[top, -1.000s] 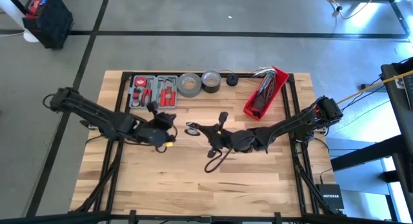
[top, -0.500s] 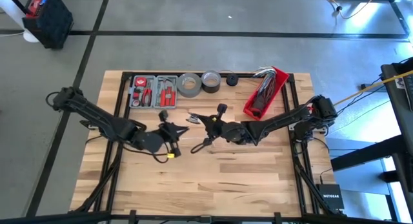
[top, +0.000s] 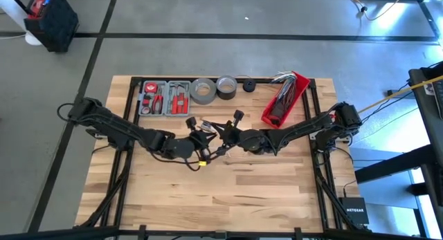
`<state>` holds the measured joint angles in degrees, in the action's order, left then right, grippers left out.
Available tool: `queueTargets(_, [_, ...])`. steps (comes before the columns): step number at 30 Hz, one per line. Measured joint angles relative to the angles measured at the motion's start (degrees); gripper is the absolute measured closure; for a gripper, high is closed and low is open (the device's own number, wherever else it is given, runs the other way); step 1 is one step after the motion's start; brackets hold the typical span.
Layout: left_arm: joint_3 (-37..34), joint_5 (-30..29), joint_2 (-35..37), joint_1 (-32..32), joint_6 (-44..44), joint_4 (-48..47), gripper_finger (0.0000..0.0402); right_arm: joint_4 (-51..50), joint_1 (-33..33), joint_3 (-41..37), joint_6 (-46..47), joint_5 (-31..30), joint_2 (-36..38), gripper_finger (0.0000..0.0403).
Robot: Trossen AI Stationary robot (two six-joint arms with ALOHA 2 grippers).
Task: Coil cords
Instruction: Coil the white wire onto the spool
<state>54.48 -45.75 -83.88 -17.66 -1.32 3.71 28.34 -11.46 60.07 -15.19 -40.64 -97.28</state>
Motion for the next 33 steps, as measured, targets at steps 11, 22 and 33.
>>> queueTargets(11, [0.3,2.4,-1.1,1.7,1.4,0.9,0.0394,1.4,-2.5,-0.2,-2.6,-3.1,8.0,0.0397])
queueTargets(22, [0.2,2.8,-1.2,1.9,1.7,-0.6,0.0394,2.2,-2.9,-0.1,-3.2,0.8,17.9,0.0397])
queueTargets(33, [-0.1,-0.7,4.4,1.6,0.4,-15.2,0.04,-8.4,-6.8,0.2,-1.5,4.2,19.4,0.0397])
